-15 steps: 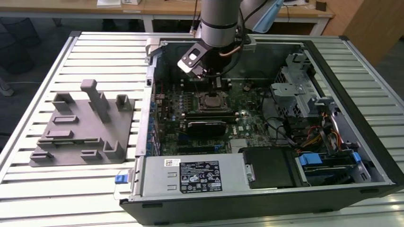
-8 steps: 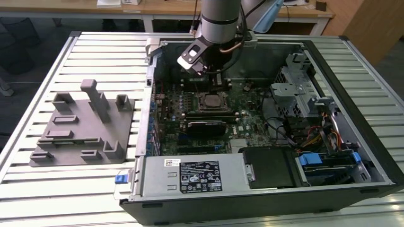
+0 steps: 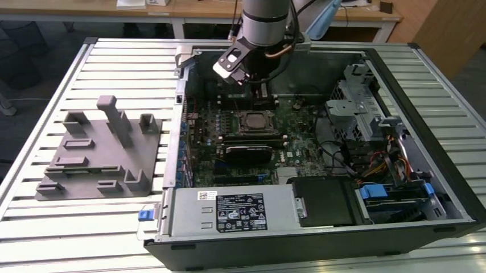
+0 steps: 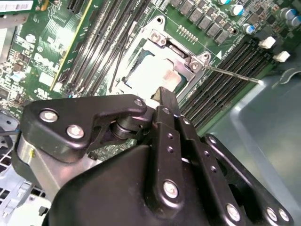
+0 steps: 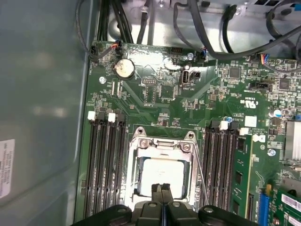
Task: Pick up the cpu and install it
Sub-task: 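Install the first cpu locking lever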
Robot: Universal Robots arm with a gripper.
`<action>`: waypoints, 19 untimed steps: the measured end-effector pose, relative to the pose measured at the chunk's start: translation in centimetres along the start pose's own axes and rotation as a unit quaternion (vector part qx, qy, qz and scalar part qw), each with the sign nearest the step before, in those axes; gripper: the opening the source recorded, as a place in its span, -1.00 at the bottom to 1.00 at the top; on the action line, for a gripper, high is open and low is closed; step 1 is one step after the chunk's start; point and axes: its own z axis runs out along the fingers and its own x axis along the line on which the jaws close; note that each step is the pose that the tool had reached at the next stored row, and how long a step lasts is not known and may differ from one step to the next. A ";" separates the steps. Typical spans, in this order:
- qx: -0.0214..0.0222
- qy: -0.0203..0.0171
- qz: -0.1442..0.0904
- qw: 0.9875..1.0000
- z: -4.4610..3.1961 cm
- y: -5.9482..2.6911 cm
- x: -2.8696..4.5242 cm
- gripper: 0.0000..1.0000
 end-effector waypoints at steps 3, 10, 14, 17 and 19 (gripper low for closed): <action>0.000 0.000 0.000 1.000 -0.72 0.01 -0.01 -0.78; -0.001 0.000 -0.005 1.000 -3.08 -0.03 -0.05 -0.78; -0.002 0.001 -0.041 0.999 -3.08 -0.04 -0.05 -0.78; -0.002 0.001 -0.068 0.998 -3.07 -0.04 -0.05 -0.78; -0.002 0.000 -0.086 0.996 -3.04 -0.04 -0.05 -0.78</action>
